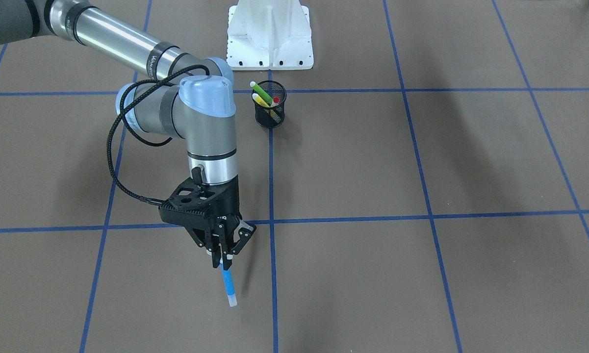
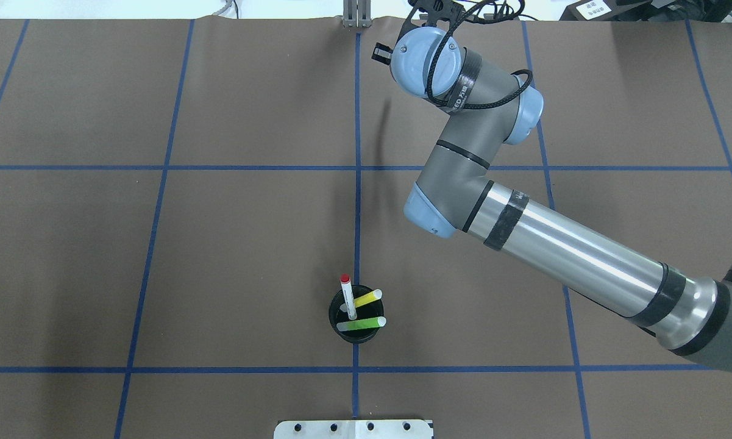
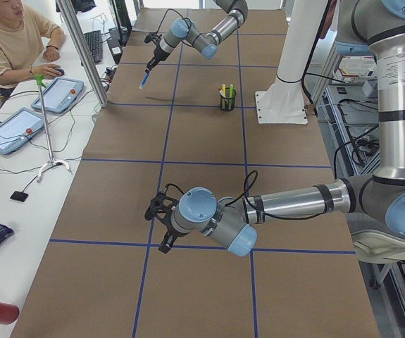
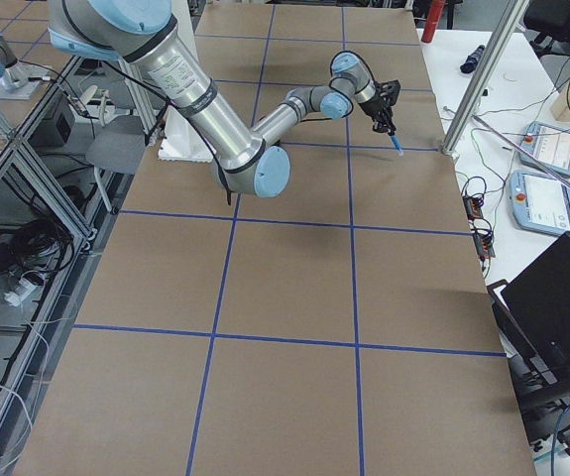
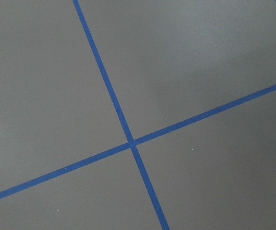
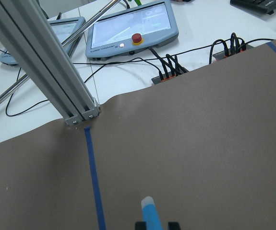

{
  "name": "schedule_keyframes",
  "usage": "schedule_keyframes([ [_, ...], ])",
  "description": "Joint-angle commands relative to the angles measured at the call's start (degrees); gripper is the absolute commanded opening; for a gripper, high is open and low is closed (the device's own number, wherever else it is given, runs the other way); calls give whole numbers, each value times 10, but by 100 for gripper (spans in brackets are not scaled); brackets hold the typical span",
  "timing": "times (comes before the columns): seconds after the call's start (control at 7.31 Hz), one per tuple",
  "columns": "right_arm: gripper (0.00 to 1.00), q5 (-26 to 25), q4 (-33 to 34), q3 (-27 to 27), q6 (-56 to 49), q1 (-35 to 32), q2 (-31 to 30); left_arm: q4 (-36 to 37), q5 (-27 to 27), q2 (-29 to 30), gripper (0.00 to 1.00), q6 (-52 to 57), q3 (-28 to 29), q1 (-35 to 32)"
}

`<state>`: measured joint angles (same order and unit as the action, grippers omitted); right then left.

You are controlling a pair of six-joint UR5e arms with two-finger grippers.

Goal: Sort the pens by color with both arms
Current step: 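Lay the blue marker on the table farther from the robot, release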

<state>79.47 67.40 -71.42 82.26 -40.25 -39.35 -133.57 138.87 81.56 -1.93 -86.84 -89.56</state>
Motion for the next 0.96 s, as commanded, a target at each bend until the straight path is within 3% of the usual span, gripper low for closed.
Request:
schedule_keyframes([
  [0.0,0,-42,-31,44,-4,14,6,0,0,0,100,0,0,0],
  [0.14,0,-75,-31,49,-4,31,5,0,0,0,100,0,0,0],
  [0.27,7,-86,-31,49,-4,46,2,0,0,0,100,1,0,0],
  [0.41,48,-91,-31,45,-3,55,-1,1,0,0,100,1,1,0],
  [0.55,83,-97,-31,42,-4,64,-12,0,-1,0,100,1,1,0],
  [0.68,98,-102,-31,26,-4,68,-20,0,-1,0,100,1,1,0],
  [0.82,99,-97,-31,-8,-7,68,-38,1,0,0,100,1,1,0],
])
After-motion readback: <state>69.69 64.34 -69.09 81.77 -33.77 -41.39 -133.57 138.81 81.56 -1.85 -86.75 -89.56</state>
